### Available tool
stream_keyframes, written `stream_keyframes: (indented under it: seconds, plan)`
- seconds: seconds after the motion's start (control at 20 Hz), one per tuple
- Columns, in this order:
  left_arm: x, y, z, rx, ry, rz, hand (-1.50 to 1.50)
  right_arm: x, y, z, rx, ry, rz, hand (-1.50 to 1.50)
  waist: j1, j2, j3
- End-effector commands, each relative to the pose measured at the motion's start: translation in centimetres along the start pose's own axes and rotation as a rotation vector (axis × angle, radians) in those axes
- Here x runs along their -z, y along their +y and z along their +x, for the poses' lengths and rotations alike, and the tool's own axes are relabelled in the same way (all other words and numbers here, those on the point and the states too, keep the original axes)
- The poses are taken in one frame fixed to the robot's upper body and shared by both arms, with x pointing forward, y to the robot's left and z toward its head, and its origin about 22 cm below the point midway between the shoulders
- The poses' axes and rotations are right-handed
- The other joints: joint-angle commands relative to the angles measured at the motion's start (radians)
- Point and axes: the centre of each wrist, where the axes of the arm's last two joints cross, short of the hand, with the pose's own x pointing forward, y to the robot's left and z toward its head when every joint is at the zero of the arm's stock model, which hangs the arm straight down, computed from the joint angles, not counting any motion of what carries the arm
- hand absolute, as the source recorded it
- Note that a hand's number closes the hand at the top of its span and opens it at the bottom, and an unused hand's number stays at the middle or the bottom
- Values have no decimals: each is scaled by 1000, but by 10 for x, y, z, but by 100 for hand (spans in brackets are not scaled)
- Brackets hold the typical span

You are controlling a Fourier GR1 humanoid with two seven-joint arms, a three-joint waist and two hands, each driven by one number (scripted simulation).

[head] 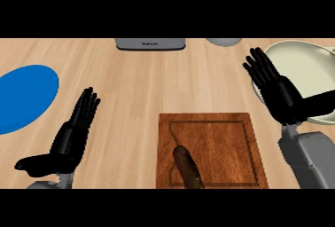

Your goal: Pick the sweet potato from the cutting board and place it in the pot

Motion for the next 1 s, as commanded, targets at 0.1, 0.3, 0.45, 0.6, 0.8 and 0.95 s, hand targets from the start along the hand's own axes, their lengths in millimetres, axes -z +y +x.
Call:
stream_keyframes:
  seconds: [0.1, 0.3, 0.45, 0.6, 0.8, 0.95]
  plan:
    - [22, 3, 17, 17, -62, 24, 0, 47, 64, 55, -150, -19, 493, 150, 61, 28, -12]
    - [27, 9, 20, 30, -49, 31, 0, 57, 80, 130, -691, -180, 770, 150, 123, -30, -41]
    - [57, 12, 42, 0, -75, 88, 0, 74, 83, 122, -827, -93, 871, -150, 62, 43, -11]
    - [62, 32, 53, 11, -63, 112, 0, 74, 84, 125, -815, -197, 1099, -150, 49, 40, -8]
    - [74, 38, 53, 3, -33, 138, 0, 81, 95, 131, -853, -297, 1236, -150, 18, 33, -9]
    - [71, 39, 40, -2, -27, 142, 0, 75, 122, 130, -1027, -291, 1307, -150, 7, 29, -10]
